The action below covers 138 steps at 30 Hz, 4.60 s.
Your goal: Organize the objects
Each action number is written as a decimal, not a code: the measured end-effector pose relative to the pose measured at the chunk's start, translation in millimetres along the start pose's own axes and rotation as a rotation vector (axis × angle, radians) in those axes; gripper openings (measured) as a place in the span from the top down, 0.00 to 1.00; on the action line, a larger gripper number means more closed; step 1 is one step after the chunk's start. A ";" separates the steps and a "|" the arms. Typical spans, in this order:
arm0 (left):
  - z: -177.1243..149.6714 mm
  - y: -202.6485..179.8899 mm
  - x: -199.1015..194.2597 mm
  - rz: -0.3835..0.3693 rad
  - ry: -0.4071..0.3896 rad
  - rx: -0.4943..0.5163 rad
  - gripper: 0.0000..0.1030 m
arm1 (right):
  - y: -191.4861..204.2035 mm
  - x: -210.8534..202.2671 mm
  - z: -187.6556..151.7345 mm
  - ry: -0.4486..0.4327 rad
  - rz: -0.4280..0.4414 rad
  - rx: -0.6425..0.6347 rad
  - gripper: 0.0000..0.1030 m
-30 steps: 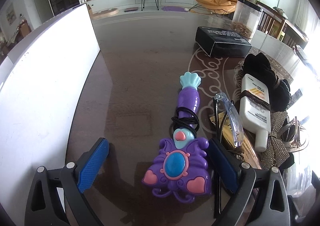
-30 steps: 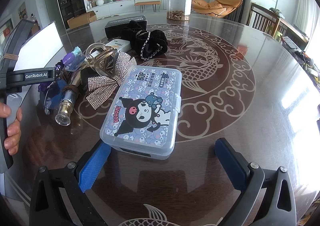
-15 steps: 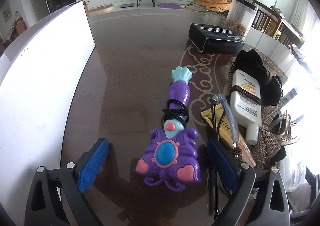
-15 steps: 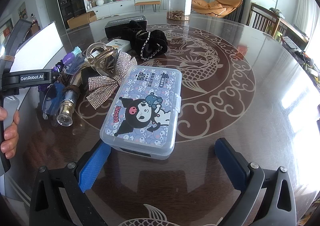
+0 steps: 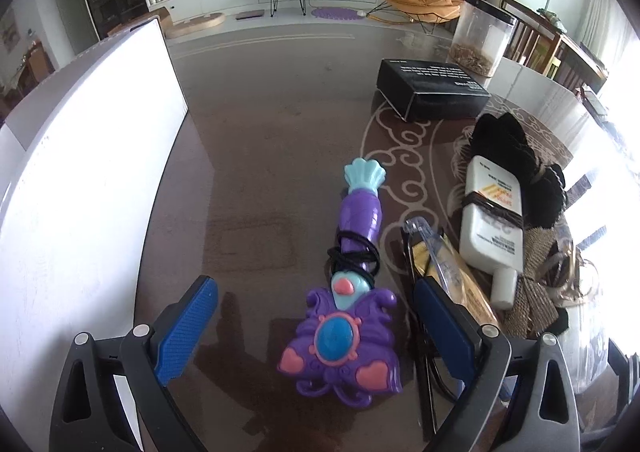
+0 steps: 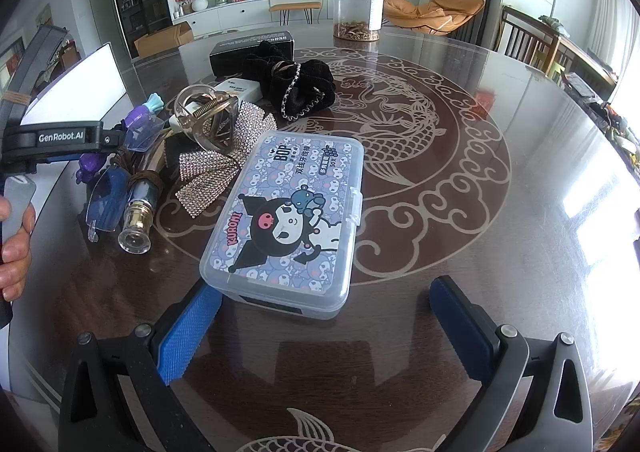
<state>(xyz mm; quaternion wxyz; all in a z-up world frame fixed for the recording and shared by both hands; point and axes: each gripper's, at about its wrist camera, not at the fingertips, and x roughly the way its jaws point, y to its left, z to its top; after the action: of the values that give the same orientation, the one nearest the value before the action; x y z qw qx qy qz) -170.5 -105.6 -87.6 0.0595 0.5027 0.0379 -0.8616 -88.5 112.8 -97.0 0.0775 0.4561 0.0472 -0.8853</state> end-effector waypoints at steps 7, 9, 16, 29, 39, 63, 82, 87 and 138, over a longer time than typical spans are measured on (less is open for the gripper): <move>5.7 3.7 12.9 0.021 0.006 -0.005 0.12 | 0.0 0.1 0.0 0.000 0.000 0.000 0.00; 2.5 0.8 5.9 0.014 -0.023 0.015 0.36 | -0.1 -0.1 0.0 0.000 0.000 0.000 0.00; -36.9 -19.1 -21.1 0.040 -0.068 0.129 0.64 | -0.1 0.0 0.0 0.000 0.000 0.000 0.00; -103.9 11.3 -66.6 -0.103 -0.098 -0.005 0.77 | -39.4 -15.5 4.5 0.057 0.308 0.198 0.00; -104.9 6.2 -56.9 -0.097 -0.045 0.054 0.74 | 12.4 18.5 52.0 0.263 0.129 0.003 0.12; -123.8 132.0 -231.8 -0.200 -0.314 -0.203 0.80 | 107.7 -148.3 66.4 0.041 0.501 -0.121 0.40; -132.3 213.1 -205.3 0.119 -0.230 -0.346 0.35 | 262.3 -141.1 47.2 0.041 0.710 -0.306 0.10; -111.3 110.1 -212.4 -0.135 -0.257 -0.163 0.27 | 148.6 -115.6 38.3 -0.144 0.350 -0.171 0.03; -132.8 -37.1 -59.0 -0.059 -0.092 0.117 0.00 | -24.5 -24.5 -27.4 0.018 -0.107 0.154 0.00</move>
<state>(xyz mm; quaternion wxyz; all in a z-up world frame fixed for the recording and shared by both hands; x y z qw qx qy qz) -32.5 -48.5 -101.3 0.0063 0.4637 -0.0007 -0.8860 -57.0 143.4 -92.6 -0.0056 0.4655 0.0042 -0.8850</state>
